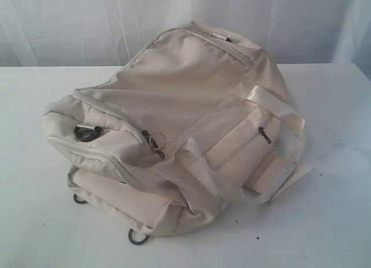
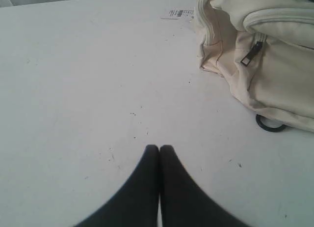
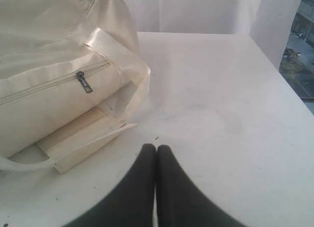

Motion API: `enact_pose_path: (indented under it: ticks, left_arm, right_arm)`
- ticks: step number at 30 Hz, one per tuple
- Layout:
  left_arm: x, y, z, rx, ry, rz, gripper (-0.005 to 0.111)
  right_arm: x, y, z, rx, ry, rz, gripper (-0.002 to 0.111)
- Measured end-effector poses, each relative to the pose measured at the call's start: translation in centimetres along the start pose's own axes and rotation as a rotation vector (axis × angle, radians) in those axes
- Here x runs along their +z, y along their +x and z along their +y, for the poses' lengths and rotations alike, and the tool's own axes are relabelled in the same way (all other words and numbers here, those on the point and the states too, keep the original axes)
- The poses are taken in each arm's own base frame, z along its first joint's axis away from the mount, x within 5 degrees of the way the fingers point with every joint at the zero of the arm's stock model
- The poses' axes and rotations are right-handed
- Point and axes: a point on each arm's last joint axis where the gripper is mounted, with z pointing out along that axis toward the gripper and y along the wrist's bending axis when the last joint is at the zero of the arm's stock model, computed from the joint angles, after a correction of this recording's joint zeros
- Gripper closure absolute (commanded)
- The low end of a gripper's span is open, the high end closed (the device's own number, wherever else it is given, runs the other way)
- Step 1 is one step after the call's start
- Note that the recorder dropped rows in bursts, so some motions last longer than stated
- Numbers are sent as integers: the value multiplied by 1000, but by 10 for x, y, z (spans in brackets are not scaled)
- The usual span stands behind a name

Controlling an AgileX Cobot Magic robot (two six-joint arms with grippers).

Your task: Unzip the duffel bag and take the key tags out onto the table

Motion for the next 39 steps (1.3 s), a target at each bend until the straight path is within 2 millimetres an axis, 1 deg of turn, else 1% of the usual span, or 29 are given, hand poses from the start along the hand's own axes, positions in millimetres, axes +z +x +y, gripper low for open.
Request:
enact_pose_path:
  ticks: [27,32,39]
  left_arm:
    - [0,-1,0,0,-1,-6,106]
    - [0,-3,1,0,-6,-33,106]
    - [-1,-11,2,0,-22,-121,106]
  right_arm:
    - [0,0,0,0,0,0,108]
    - [0,0,0,0,0,0,108]
    - [0,0,0,0,0,0,108]
